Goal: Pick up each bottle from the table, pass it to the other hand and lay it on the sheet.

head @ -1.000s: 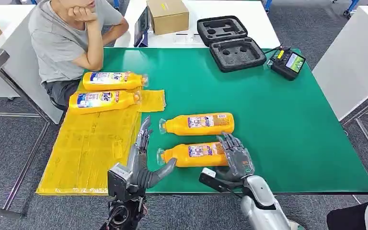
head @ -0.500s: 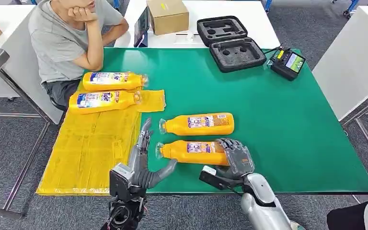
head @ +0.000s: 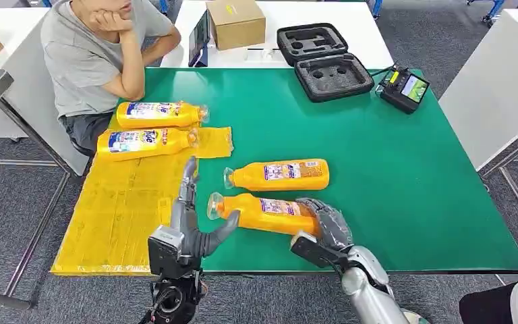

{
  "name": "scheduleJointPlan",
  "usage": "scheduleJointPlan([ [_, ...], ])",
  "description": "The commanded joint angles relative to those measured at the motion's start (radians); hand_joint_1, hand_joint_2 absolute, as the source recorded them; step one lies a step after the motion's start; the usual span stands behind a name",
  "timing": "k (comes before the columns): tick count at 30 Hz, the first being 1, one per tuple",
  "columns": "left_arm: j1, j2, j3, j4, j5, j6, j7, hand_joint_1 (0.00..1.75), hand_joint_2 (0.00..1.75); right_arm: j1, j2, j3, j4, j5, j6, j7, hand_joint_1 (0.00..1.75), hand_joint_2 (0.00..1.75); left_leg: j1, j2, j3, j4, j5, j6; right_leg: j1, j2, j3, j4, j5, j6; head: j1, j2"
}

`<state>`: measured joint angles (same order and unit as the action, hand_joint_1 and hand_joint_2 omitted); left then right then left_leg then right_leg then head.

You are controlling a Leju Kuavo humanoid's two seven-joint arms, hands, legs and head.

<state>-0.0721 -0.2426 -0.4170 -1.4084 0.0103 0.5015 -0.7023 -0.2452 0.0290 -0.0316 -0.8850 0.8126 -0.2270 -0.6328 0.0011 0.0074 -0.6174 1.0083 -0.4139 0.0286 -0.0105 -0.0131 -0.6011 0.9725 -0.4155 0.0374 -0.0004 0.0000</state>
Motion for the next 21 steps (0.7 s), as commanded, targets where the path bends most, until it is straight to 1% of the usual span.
scheduleJointPlan([
  [1,-0.006,0.011,0.016,-0.080,-0.014,0.174,0.004,0.00,1.75,0.029,0.052,-0.066,-0.013,-0.086,0.032,-0.038,1.75,1.75,0.000,-0.001,0.002,0.000,-0.001,-0.001,0.000,0.000,0.002,0.000,-0.001,-0.001,0.000,0.000],
  [2,-0.001,0.014,0.021,-0.097,-0.021,0.197,0.004,0.00,1.75,0.030,0.054,-0.072,-0.020,-0.102,0.038,-0.043,1.75,1.75,0.001,0.000,0.004,0.000,-0.002,-0.002,0.001,0.001,0.003,0.000,-0.002,-0.002,0.000,0.000],
  [4,0.026,-0.017,0.085,-0.172,-0.084,0.197,0.004,0.00,1.75,0.026,0.055,-0.078,-0.018,-0.116,0.041,-0.044,1.75,1.75,0.001,0.000,0.001,0.000,-0.001,-0.001,0.000,0.001,0.001,0.000,-0.001,-0.001,0.000,0.000],
  [5,0.026,-0.017,0.085,-0.172,-0.084,0.197,0.004,0.00,1.75,0.026,0.055,-0.078,-0.018,-0.116,0.041,-0.044,1.75,1.75,0.000,0.001,0.000,0.000,-0.001,-0.001,0.000,0.002,0.000,0.000,-0.001,-0.001,0.000,0.000],
  [6,0.045,-0.026,0.105,-0.221,-0.078,0.197,0.004,0.00,1.75,0.023,0.056,-0.084,-0.009,-0.127,0.037,-0.049,1.75,1.75,0.001,0.001,0.001,0.001,-0.002,-0.001,0.000,0.002,0.001,0.001,-0.001,-0.001,0.000,0.000],
  [8,0.049,-0.021,0.099,-0.218,-0.058,0.197,0.004,0.00,1.75,0.023,0.057,-0.087,-0.007,-0.134,0.035,-0.053,1.75,1.75,0.001,0.001,0.002,0.000,-0.002,-0.002,0.000,0.002,0.002,0.000,-0.002,-0.001,0.000,0.000],
  [9,0.070,0.011,0.082,-0.204,0.032,0.175,0.004,0.00,1.75,0.031,0.058,-0.100,-0.008,-0.157,0.031,-0.065,1.75,1.75,0.000,0.001,0.001,0.000,-0.001,-0.001,0.000,0.002,0.001,0.000,-0.001,-0.001,0.000,0.000],
  [10,0.063,-0.008,0.097,-0.166,0.051,0.140,0.004,0.00,1.75,0.041,0.057,-0.097,-0.020,-0.170,0.023,-0.065,1.75,1.75,0.000,0.001,0.002,-0.001,-0.001,-0.001,0.000,0.002,0.002,-0.001,-0.001,-0.001,0.000,0.000],
  [11,0.063,-0.008,0.097,-0.166,0.051,0.140,0.004,0.00,1.75,0.041,0.057,-0.097,-0.020,-0.170,0.023,-0.065,1.75,1.75,0.000,0.001,0.004,-0.002,-0.002,-0.002,0.000,0.002,0.005,-0.001,-0.002,-0.001,0.000,0.000],
  [15,0.063,-0.008,0.097,-0.166,0.051,0.140,0.004,0.00,1.75,0.041,0.057,-0.097,-0.020,-0.170,0.023,-0.065,1.75,1.75,0.000,-0.001,-0.002,-0.001,0.000,-0.001,0.000,0.000,-0.001,-0.001,0.000,-0.001,0.000,0.000],
  [16,0.063,-0.008,0.097,-0.166,0.051,0.140,0.004,0.00,1.75,0.041,0.057,-0.097,-0.020,-0.170,0.023,-0.065,1.75,1.75,-0.001,0.000,0.001,-0.001,-0.002,-0.001,-0.001,0.001,0.002,0.000,-0.002,-0.001,0.000,0.000],
  [20,0.063,-0.008,0.097,-0.166,0.051,0.140,0.004,0.00,1.75,0.041,0.057,-0.097,-0.020,-0.170,0.023,-0.065,1.75,1.75,0.000,-0.001,0.000,0.000,-0.001,-0.001,0.000,0.000,0.000,0.000,-0.001,-0.001,0.000,0.000],
  [21,0.076,-0.020,0.122,-0.139,0.074,0.088,0.004,0.00,1.75,0.063,0.057,-0.094,-0.057,-0.196,0.016,-0.065,1.75,1.75,0.000,-0.001,-0.001,-0.001,-0.001,-0.001,0.000,0.000,0.000,0.000,-0.001,-0.001,0.000,0.000],
])
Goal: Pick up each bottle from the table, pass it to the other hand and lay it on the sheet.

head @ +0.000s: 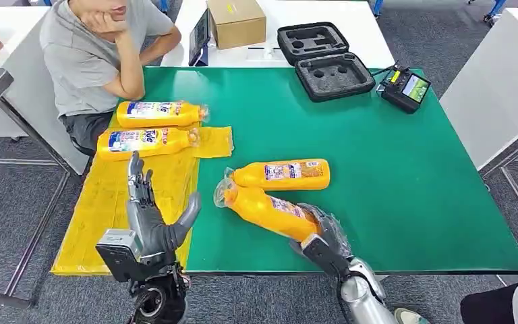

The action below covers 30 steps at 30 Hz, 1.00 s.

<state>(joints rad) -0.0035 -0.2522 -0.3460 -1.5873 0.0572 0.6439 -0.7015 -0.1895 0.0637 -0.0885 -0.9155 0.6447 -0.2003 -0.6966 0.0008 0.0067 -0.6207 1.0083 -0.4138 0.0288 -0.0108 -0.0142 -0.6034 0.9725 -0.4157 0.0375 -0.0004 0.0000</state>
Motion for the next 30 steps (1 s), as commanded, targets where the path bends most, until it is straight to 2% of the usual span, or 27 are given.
scheduleJointPlan([
  [1,-0.001,-0.024,0.061,0.061,0.013,-0.065,0.003,0.00,1.75,0.021,0.020,-0.026,-0.047,-0.045,-0.018,-0.002,1.75,1.75,0.000,0.000,0.004,0.000,-0.002,-0.002,0.000,0.002,0.003,0.000,-0.001,-0.001,0.000,0.000],
  [4,0.003,-0.051,0.098,0.166,0.055,-0.193,0.003,0.00,1.75,0.088,0.020,0.010,-0.171,-0.105,-0.047,-0.002,1.75,1.75,0.000,-0.001,0.004,-0.001,-0.001,-0.001,0.000,0.000,0.004,-0.001,-0.002,-0.001,0.000,0.000],
  [8,-0.033,-0.039,0.064,0.363,0.163,-0.341,0.003,0.00,1.75,0.130,0.033,0.010,-0.301,-0.134,-0.046,-0.002,1.75,1.75,-0.001,-0.001,0.004,-0.002,-0.001,-0.001,-0.001,0.000,0.004,-0.001,-0.001,-0.001,0.000,0.000],
  [14,-0.090,0.005,-0.059,0.487,0.254,-0.439,0.005,0.00,1.75,0.100,0.026,0.045,-0.260,-0.156,-0.052,-0.002,1.75,1.75,0.000,-0.001,0.004,-0.001,-0.001,-0.001,0.000,0.000,0.003,-0.001,-0.001,-0.001,0.000,0.000],
  [15,-0.097,0.010,-0.079,0.502,0.269,-0.446,0.012,0.00,0.00,0.096,0.021,0.062,-0.256,-0.170,-0.062,-0.002,1.75,1.75,0.000,-0.001,0.006,-0.002,-0.001,-0.001,0.000,0.000,0.005,-0.001,-0.002,-0.001,0.000,0.000],
  [17,-0.110,0.014,-0.102,0.529,0.287,-0.446,0.013,0.00,0.00,0.082,0.016,0.089,-0.243,-0.192,-0.070,-0.002,1.75,1.75,0.000,0.000,0.006,-0.002,-0.002,-0.001,0.000,0.001,0.005,-0.001,-0.001,-0.002,0.000,0.000],
  [18,-0.113,0.013,-0.104,0.533,0.290,-0.445,0.014,0.00,1.75,0.077,0.018,0.090,-0.239,-0.192,-0.072,-0.002,1.75,1.75,0.000,0.001,0.004,-0.001,-0.001,-0.001,0.000,0.002,0.003,-0.001,-0.001,-0.001,0.000,0.000],
  [30,-0.156,0.010,-0.126,0.535,0.316,-0.475,0.033,0.00,1.75,0.010,0.032,0.125,-0.140,-0.183,-0.056,-0.002,1.75,1.75,0.000,0.001,0.003,-0.001,-0.001,-0.001,0.000,0.003,0.003,-0.001,0.000,-0.001,0.000,0.000],
])
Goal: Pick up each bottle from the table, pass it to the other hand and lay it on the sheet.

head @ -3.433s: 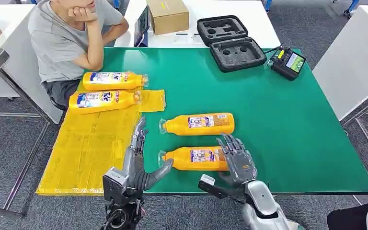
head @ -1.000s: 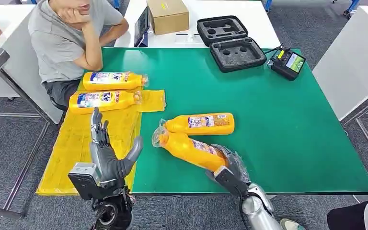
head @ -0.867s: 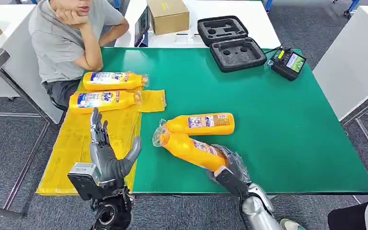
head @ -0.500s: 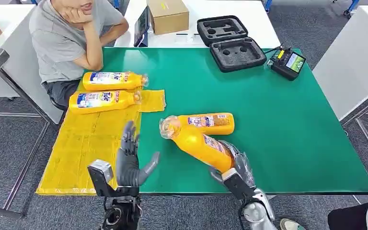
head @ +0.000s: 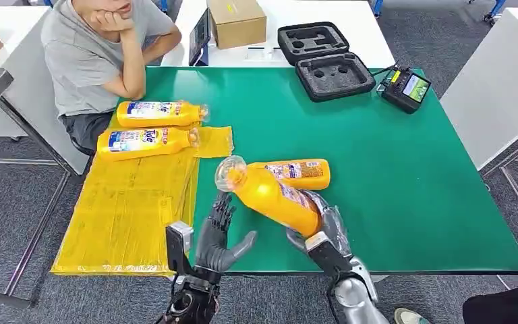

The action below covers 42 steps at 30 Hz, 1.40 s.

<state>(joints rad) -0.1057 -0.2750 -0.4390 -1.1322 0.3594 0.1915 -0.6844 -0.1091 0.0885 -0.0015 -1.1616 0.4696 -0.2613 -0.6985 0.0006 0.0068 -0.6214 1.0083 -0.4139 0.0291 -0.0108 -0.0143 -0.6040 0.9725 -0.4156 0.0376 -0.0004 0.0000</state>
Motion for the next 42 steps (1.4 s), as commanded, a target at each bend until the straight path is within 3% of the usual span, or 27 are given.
scheduleJointPlan([
  [1,-0.059,0.034,-0.035,0.079,0.015,-0.024,0.016,0.00,1.75,-0.079,0.009,0.047,0.122,-0.007,0.002,0.000,1.75,1.75,0.001,0.002,0.006,-0.002,-0.002,-0.002,0.000,0.004,0.005,-0.002,-0.001,-0.002,0.000,0.000],
  [18,-0.066,0.019,-0.050,0.052,0.003,-0.001,-0.005,0.00,1.75,-0.126,0.029,0.090,0.222,-0.028,0.001,0.000,1.75,1.75,0.000,0.001,0.003,-0.001,-0.001,-0.001,0.000,0.002,0.002,-0.001,0.000,-0.001,0.000,0.000],
  [27,-0.058,-0.033,-0.019,-0.040,-0.170,0.150,-0.014,0.00,1.75,-0.171,0.043,0.156,0.300,-0.070,-0.027,0.000,1.75,1.75,0.001,0.003,0.004,0.000,-0.002,-0.002,0.001,0.004,0.004,0.000,-0.001,-0.002,0.000,0.000],
  [42,-0.075,-0.052,-0.031,-0.035,-0.190,0.160,-0.014,0.00,1.75,-0.190,0.044,0.164,0.327,-0.084,-0.025,0.000,1.75,1.75,0.000,0.000,0.004,0.000,-0.001,-0.001,0.000,0.002,0.003,0.000,-0.001,-0.001,0.000,0.000],
])
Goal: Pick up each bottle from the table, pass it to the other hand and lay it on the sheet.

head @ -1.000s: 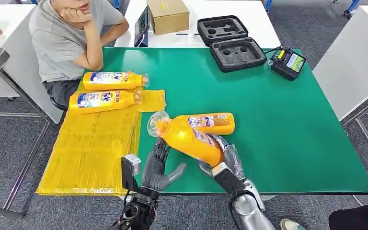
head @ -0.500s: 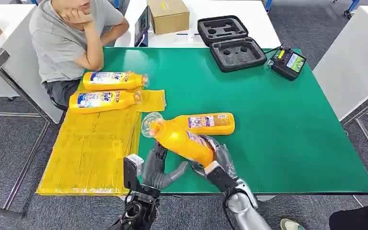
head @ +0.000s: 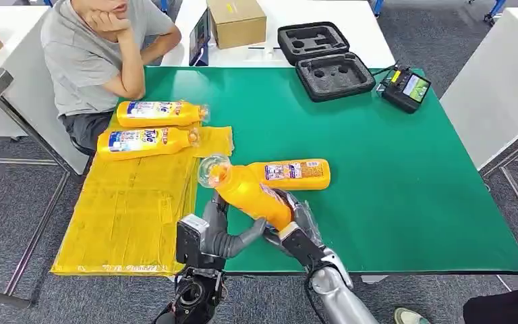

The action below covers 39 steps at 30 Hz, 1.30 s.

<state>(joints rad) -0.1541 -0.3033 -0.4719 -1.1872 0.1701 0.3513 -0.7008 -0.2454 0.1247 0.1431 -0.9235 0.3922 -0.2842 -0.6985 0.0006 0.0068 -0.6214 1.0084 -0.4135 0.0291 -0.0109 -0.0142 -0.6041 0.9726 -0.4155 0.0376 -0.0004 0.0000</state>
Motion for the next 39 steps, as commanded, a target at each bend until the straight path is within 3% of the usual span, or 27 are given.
scheduleJointPlan([
  [1,-0.031,-0.025,0.001,0.026,0.000,0.003,0.003,0.00,1.75,-0.058,0.010,0.025,0.093,-0.006,-0.001,0.000,1.75,1.75,0.000,0.000,0.002,0.000,-0.001,-0.001,0.000,0.001,0.002,0.000,-0.001,-0.001,0.000,0.000],
  [8,-0.051,-0.030,-0.011,0.076,0.042,-0.025,0.003,0.00,1.75,-0.092,0.018,0.060,0.133,-0.005,-0.017,0.000,1.75,1.75,0.001,0.001,0.006,0.000,-0.003,-0.002,0.001,0.003,0.006,0.000,-0.002,-0.002,0.000,0.000],
  [14,-0.124,-0.031,-0.051,0.250,0.152,-0.033,0.003,0.00,1.75,-0.125,0.024,0.146,0.157,-0.004,-0.040,0.000,1.75,1.75,0.000,0.001,0.005,0.000,-0.001,-0.001,0.000,0.002,0.004,-0.001,-0.001,-0.001,0.000,0.000],
  [25,-0.127,-0.031,-0.051,0.255,0.154,-0.030,0.003,0.00,1.75,-0.125,0.026,0.150,0.157,-0.006,-0.037,0.000,1.75,1.75,0.000,0.000,0.002,0.000,0.000,-0.001,0.000,0.001,0.002,0.000,0.000,-0.001,0.000,0.000],
  [28,-0.140,-0.035,-0.054,0.278,0.167,-0.022,0.003,0.00,1.75,-0.126,0.026,0.161,0.155,-0.012,-0.033,0.000,1.75,1.75,0.001,0.000,0.009,0.001,-0.004,-0.002,0.001,0.003,0.008,0.001,-0.003,-0.002,0.000,0.000],
  [29,-0.150,-0.037,-0.057,0.297,0.179,-0.018,0.003,0.00,1.75,-0.130,0.027,0.166,0.157,-0.017,-0.033,0.000,1.75,1.75,0.000,0.000,0.003,0.000,-0.001,-0.001,0.000,0.001,0.002,0.000,-0.001,-0.001,0.000,0.000],
  [32,-0.151,-0.035,-0.062,0.289,0.167,0.006,0.003,0.00,1.75,-0.134,0.023,0.187,0.159,-0.027,-0.041,0.000,1.75,1.75,0.000,0.000,0.003,0.000,-0.001,-0.001,0.000,0.002,0.003,0.000,-0.001,-0.001,0.000,0.000],
  [33,-0.151,-0.035,-0.062,0.289,0.167,0.006,0.003,1.38,1.75,-0.134,0.023,0.187,0.159,-0.027,-0.041,0.000,1.75,1.75,0.001,0.001,0.005,0.000,-0.002,-0.001,0.000,0.002,0.005,0.000,-0.001,-0.001,0.000,0.000],
  [34,-0.156,-0.038,-0.060,0.296,0.168,0.011,0.003,1.40,1.75,-0.133,0.025,0.188,0.162,-0.027,-0.041,0.000,1.75,1.75,0.000,0.001,0.003,0.000,-0.001,-0.001,0.000,0.002,0.003,0.000,-0.001,-0.001,0.000,0.000],
  [35,-0.161,-0.039,-0.059,0.301,0.167,0.017,0.003,1.10,1.75,-0.132,0.026,0.190,0.162,-0.028,-0.042,0.000,1.73,1.75,0.000,0.001,0.004,0.000,-0.001,-0.001,0.000,0.002,0.003,0.000,-0.001,-0.001,0.000,0.000],
  [38,-0.168,-0.044,-0.051,0.297,0.162,0.037,0.003,1.47,1.75,-0.127,0.029,0.194,0.165,-0.031,-0.042,0.000,1.75,1.75,0.001,0.000,0.004,0.000,-0.001,-0.001,0.001,0.001,0.004,0.000,-0.001,-0.001,0.000,0.000],
  [39,-0.168,-0.043,-0.052,0.288,0.153,0.041,0.003,1.75,1.75,-0.125,0.030,0.200,0.167,-0.032,-0.039,0.000,1.73,1.75,0.001,0.000,0.006,0.000,-0.002,-0.001,0.001,0.002,0.006,0.000,-0.002,-0.001,0.000,0.000],
])
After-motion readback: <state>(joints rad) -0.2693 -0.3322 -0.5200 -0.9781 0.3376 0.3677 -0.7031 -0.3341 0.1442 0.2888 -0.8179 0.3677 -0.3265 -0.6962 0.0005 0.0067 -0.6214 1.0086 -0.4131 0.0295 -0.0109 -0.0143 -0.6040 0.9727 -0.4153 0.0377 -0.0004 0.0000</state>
